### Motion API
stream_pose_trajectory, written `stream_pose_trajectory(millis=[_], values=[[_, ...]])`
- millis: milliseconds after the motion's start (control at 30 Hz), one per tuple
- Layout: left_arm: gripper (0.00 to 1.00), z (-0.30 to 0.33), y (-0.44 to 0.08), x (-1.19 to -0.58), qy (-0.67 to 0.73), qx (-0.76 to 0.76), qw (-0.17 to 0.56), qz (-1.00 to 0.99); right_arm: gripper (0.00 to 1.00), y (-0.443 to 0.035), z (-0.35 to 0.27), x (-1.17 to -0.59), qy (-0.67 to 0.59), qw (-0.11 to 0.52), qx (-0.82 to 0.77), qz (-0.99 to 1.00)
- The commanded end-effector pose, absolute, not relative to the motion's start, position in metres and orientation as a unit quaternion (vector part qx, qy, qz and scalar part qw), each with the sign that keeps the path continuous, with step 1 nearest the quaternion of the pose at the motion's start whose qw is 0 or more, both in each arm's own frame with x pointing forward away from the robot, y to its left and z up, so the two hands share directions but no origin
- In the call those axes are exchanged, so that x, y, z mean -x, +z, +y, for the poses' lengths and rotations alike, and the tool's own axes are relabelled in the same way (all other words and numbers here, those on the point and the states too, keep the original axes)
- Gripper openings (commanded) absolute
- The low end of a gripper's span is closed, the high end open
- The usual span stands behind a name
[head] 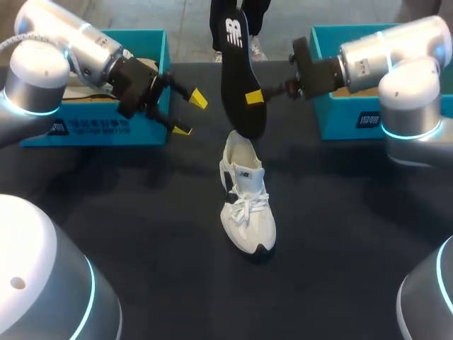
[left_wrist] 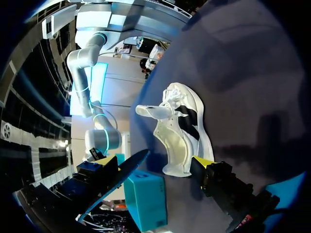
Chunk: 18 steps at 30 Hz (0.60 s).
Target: Take the shoe out of the shoebox, open the shoe tongue, remove and reinsert the insole, then place the shoe into the shoebox
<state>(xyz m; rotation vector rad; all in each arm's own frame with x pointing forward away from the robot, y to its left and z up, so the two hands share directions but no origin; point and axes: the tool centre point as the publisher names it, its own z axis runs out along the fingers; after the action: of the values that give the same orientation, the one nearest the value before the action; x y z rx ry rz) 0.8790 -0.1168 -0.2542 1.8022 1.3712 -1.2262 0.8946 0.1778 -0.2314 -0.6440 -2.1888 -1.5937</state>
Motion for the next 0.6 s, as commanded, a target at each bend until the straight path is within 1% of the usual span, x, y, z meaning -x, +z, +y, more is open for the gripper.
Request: stream_pose_trajectory(millis=[33, 600], values=[[1.00, -0.119, -0.254, -0.872, -0.450, -0.667, 0.283, 0.523, 0.00, -0.243, 0.181, -0.896, -0.568, 0.182, 0.227, -0.769], [1.00, -0.117, -0.260, -0.860, -0.436, -0.648, 0.283, 0.556, 0.00, -0.259, 0.183, -0.891, -0.574, 0.189, 0.229, -0.763]])
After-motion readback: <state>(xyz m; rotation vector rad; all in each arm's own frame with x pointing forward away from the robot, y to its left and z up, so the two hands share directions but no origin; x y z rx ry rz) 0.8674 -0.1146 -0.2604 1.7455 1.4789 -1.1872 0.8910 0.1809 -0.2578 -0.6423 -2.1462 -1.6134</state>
